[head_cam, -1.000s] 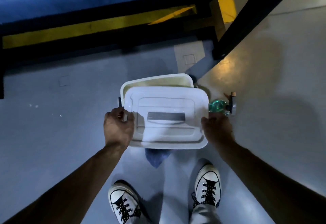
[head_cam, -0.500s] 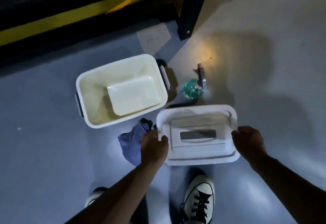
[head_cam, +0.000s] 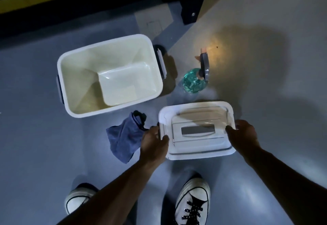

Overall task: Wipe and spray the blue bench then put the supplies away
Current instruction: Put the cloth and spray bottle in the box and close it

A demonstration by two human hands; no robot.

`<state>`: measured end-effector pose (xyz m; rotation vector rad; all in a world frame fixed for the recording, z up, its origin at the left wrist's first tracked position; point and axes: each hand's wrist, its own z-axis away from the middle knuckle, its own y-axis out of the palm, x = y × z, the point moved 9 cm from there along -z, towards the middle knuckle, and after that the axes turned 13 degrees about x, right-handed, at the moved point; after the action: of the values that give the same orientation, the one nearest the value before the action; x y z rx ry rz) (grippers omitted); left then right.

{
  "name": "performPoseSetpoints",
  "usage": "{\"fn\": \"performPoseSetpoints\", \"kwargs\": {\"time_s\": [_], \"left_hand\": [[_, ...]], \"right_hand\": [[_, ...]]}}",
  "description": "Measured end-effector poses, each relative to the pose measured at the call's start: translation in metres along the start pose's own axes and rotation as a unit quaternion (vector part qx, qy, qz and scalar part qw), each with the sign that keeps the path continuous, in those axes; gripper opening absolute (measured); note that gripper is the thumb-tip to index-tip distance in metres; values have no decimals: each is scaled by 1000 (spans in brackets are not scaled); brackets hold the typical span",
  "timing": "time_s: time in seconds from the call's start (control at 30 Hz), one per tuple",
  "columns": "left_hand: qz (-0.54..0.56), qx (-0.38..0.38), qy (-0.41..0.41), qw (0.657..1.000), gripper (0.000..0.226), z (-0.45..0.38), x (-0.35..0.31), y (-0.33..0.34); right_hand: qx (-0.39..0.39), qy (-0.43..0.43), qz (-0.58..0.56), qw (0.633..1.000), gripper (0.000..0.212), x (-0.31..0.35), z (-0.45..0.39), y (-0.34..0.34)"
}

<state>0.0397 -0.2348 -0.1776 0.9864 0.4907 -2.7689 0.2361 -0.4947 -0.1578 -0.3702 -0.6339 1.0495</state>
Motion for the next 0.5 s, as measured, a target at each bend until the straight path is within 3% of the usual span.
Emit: {"fn": "performPoseSetpoints", "kwargs": {"time_s": [0.1,0.17,0.23,0.33,0.5], "left_hand": [[-41,-89,43,994,30,33,-11,-39],[-128,-142,46,981,46,48,-12,-67],[-193,-135,-16,972,61,46,-2,-85],[-197,-105,-119,967,77,34,23,-93],[-262,-115,-106,952,59,15,36,-101]], "right_hand": [[-31,-102,-18,994,40,46,24,-3],[-29,-158,-37,986,47,85,33,1],[-28,-196,-45,979,61,122,27,5],[2,-240,-50,969,77,164,4,19],[6,-206,-97,974,76,174,-34,38]]}}
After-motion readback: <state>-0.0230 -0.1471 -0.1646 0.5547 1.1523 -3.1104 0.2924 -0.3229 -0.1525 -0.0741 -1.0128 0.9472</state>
